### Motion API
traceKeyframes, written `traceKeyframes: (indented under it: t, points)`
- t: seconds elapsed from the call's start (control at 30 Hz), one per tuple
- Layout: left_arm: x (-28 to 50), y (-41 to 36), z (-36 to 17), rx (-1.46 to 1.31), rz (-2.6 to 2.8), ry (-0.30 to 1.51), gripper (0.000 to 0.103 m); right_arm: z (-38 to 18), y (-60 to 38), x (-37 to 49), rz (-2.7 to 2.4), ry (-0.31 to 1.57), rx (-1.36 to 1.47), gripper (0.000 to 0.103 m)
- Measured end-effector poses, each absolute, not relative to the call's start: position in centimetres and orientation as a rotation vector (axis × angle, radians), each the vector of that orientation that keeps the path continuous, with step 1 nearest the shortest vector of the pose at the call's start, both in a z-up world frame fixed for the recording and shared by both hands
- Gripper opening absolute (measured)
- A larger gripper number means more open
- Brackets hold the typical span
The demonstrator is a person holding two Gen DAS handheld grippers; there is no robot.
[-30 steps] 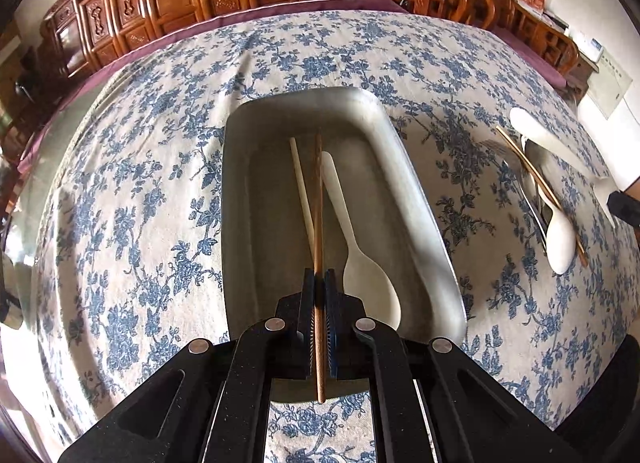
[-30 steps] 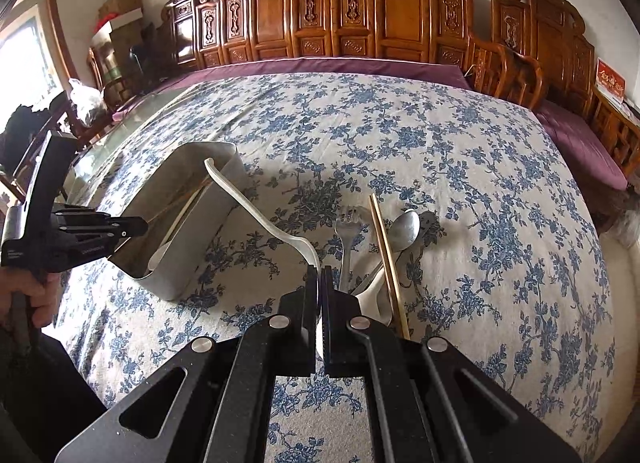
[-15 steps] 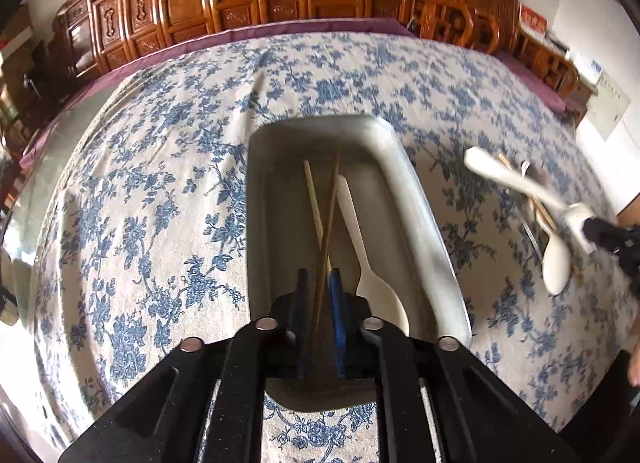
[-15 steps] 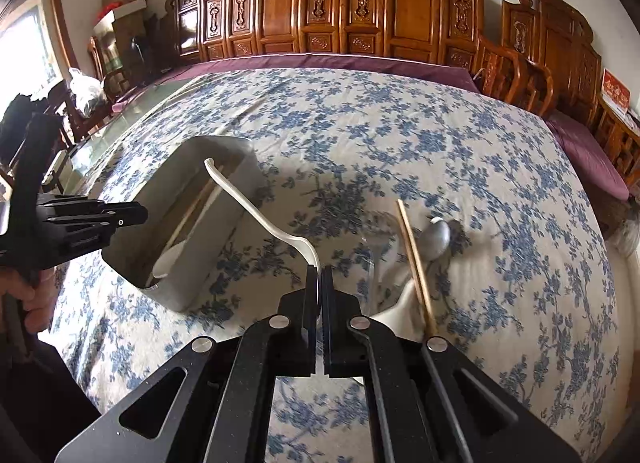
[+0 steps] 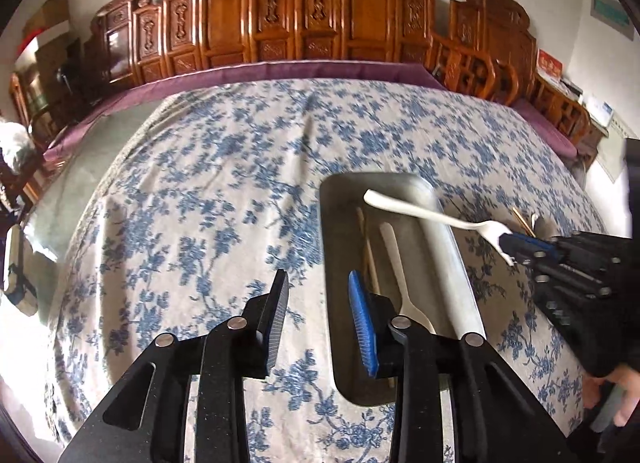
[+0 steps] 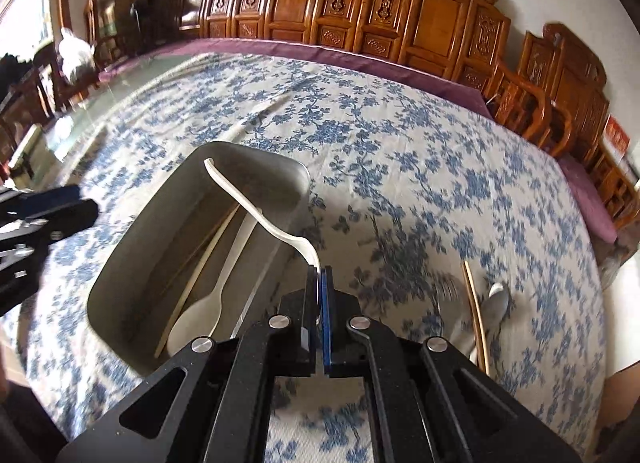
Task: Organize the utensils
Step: 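Lower the white plastic fork into the tray and open the right tool, then move the right tool back to the pile and grasp a chopstick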
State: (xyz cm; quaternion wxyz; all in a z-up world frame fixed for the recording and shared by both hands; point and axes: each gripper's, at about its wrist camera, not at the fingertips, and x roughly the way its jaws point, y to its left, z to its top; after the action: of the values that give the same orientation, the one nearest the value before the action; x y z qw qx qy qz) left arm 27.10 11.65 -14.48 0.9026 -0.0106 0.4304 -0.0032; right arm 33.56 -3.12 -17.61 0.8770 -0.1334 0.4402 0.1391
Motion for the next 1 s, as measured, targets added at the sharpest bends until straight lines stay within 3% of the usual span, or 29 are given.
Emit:
traceKeyframes:
  t: [0.47, 1.0]
  points:
    - [27.1, 14.4, -13.5, -0.087, 0.02, 0.855, 0.036, -18.6, 2.1, 34.7, 0.249, 0.879, -0.454, 0.003]
    - [27.0, 14.4, -13.2, -0.09, 0.027, 0.848, 0.036, -17.4, 3.1, 31.7, 0.556, 0.924, -0.223, 0.02]
